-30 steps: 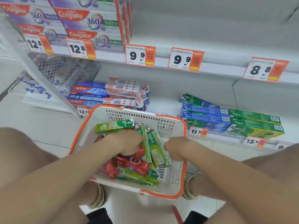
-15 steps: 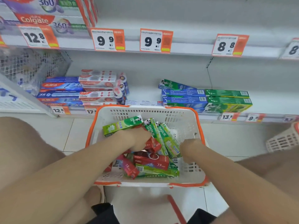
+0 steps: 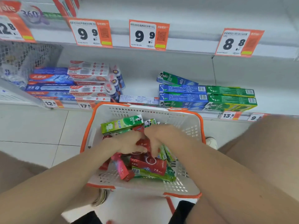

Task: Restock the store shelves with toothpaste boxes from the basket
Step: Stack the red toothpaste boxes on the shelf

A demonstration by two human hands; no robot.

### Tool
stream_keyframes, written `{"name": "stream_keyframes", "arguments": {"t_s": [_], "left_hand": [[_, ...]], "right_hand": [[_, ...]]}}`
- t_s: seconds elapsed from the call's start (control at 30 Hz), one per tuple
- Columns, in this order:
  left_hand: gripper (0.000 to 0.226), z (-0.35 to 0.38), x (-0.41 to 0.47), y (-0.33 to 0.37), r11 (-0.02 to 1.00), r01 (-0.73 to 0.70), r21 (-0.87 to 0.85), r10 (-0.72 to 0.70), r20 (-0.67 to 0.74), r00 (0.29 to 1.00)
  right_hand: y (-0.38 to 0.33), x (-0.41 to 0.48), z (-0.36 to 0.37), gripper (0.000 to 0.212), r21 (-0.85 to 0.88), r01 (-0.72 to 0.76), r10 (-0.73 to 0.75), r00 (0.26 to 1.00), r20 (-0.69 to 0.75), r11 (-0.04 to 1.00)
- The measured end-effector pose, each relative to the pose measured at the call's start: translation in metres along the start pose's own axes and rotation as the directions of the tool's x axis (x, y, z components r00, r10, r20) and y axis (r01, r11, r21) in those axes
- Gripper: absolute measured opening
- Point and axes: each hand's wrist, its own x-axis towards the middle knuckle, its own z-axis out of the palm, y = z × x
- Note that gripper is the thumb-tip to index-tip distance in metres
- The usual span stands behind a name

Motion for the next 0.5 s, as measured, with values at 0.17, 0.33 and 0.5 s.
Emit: {"name": "stream_keyframes", "arguments": {"t_s": [0.17,0.33,0.5], "left_hand": [[0.021,0.002,-0.032,0.0,0.934,-0.097,-0.345,0.024,-0.209,0.978],[0.024,0.015,-0.061,0.002,0.783,-0.18,-0.596,-0.12,-0.428,0.896],[0.031,-0.03,-0.06,0.02,0.619,-0.257,-0.742,-0.186,-0.456,0.87]], "right_hand": [[-0.004,0.009,-0.018,0.061,0.043,0.048,-0.043,0.993,-0.108,0.998],[-0.005,-0.007,-0.041,0.036,0.175,0.152,-0.103,0.959,-0.264,0.973],[0.004,-0.024,-0.068,0.039,0.467,0.272,-0.044,0.896,-0.443,0.841]]}}
